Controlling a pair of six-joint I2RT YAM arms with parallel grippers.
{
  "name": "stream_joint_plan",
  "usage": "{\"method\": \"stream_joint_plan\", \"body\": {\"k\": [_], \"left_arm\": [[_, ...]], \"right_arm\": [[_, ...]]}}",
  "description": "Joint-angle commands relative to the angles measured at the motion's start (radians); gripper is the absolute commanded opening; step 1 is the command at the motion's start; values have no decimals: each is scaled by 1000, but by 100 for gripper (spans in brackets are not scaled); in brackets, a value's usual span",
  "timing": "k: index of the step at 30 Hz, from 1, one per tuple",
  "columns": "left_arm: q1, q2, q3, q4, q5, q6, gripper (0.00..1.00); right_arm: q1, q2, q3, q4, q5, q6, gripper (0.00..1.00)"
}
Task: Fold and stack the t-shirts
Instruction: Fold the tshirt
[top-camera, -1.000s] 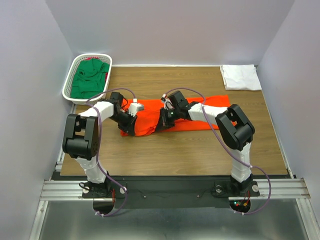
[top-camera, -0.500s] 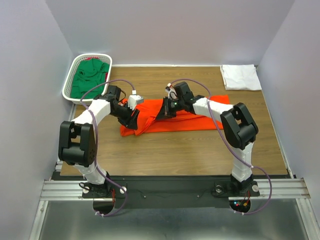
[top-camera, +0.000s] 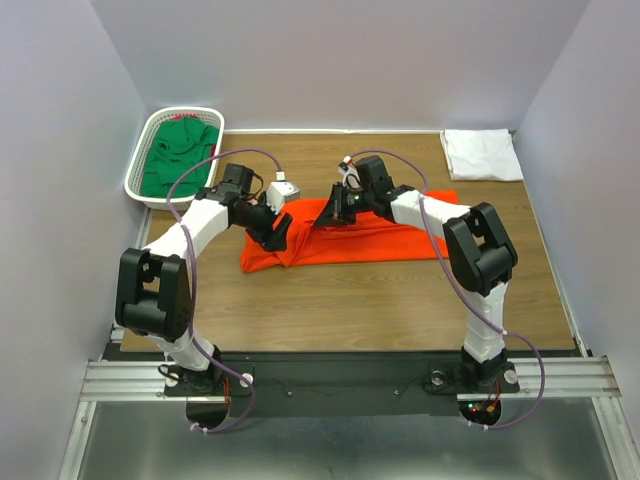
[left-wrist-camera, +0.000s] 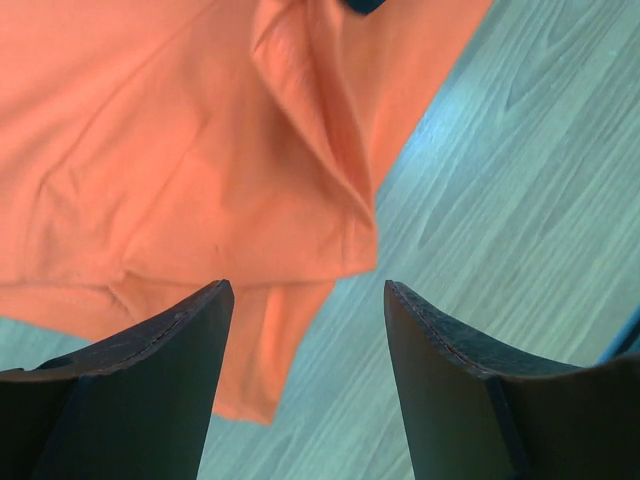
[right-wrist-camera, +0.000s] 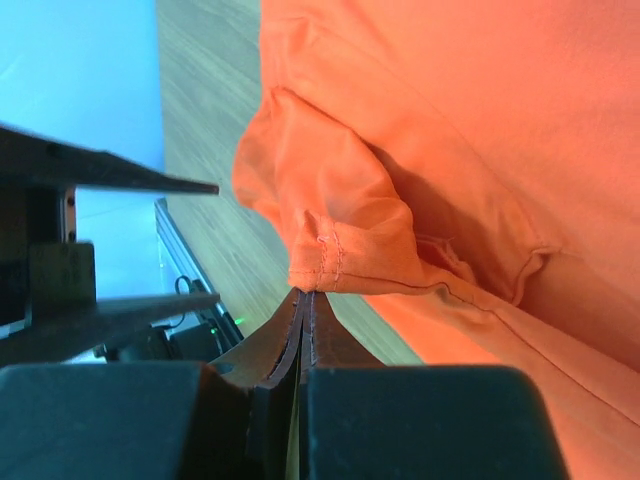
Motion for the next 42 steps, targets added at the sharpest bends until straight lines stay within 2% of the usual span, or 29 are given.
{"method": "stream_joint_plan", "body": {"k": [1, 7, 13, 19, 25, 34, 38, 42], "left_arm": [[-56, -13, 17, 98, -51, -38, 73], [-130, -45, -58, 245, -178, -153, 73], [-215, -34, -94, 279, -263, -156, 62], [-288, -25, -121, 336, -379, -170, 63], [-319, 18, -131, 356, -422, -185, 60], [-325, 78, -117, 324, -459, -174, 43], [-325, 56, -111, 319, -468, -174, 31], [-325, 29, -85, 281, -468, -164, 29]], "right_arm": [[-23, 28, 57, 69, 2, 29, 1], [-36, 66, 74, 135, 0, 75, 1], [-56, 91, 53, 183, 8, 133, 1], [-68, 108, 45, 219, 6, 172, 0], [-70, 120, 45, 233, 3, 186, 0], [-76, 125, 42, 238, -1, 187, 1], [-76, 126, 39, 239, -3, 187, 1], [-79, 125, 36, 241, -8, 183, 1]]}}
